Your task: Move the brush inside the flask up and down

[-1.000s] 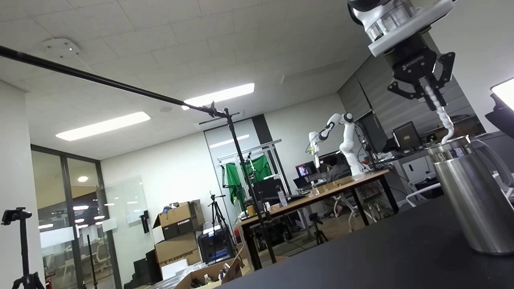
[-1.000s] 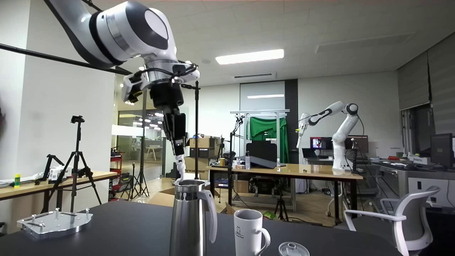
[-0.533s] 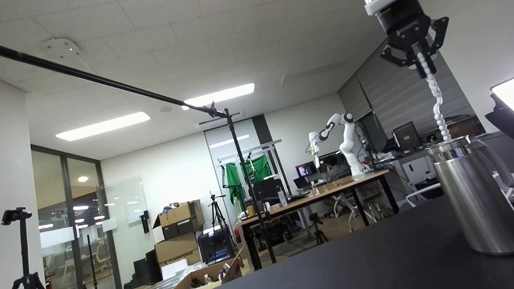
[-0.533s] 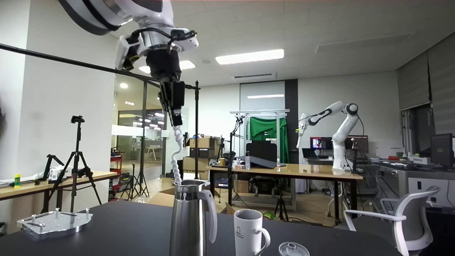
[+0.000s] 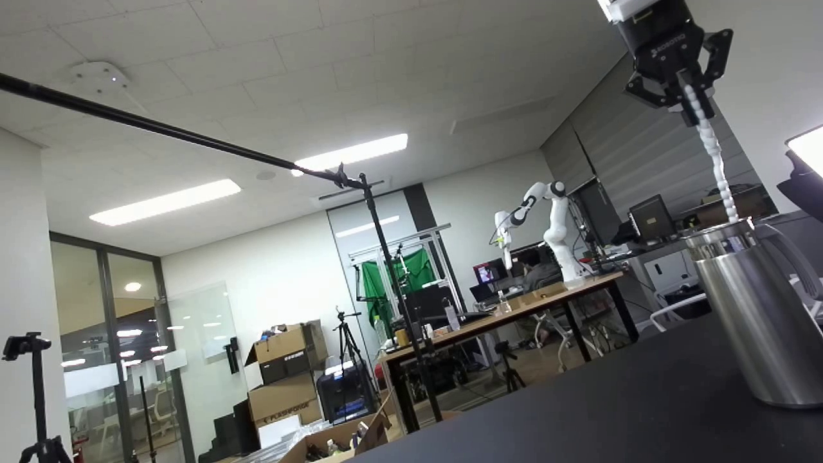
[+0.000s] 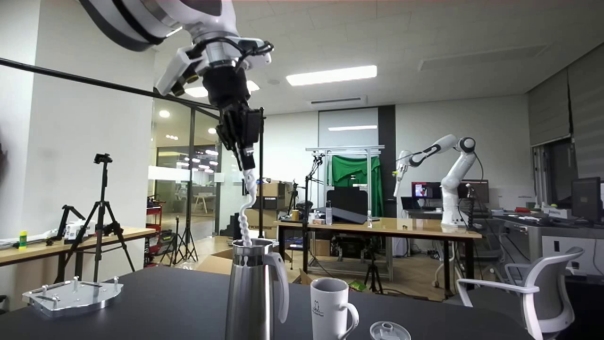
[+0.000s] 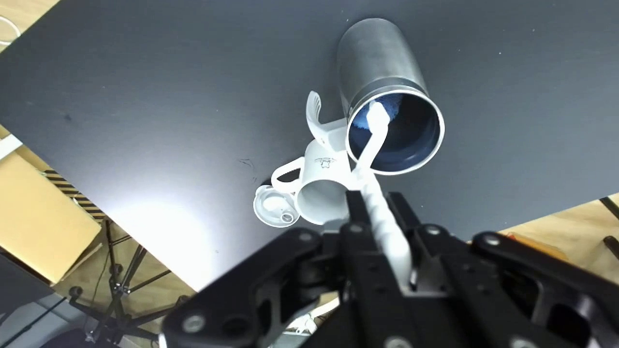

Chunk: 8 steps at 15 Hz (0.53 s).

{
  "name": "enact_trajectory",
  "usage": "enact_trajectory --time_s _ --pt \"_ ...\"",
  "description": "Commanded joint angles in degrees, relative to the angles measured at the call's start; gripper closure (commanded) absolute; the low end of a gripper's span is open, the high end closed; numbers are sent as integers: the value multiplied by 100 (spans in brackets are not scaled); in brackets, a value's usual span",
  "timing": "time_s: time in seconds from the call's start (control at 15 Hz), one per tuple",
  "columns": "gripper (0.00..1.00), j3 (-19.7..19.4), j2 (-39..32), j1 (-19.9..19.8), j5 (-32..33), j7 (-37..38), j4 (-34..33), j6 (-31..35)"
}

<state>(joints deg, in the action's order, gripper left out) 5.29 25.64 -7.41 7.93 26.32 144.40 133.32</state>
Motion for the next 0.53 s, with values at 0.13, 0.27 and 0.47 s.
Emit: enact_trajectory --time_s 0.13,0.27,0.47 --pt "96 96 -817 -94 434 35 122 518" --pt "96 93 -911 1 407 56 34 340" --pt "96 183 -452 118 447 58 -5 -147"
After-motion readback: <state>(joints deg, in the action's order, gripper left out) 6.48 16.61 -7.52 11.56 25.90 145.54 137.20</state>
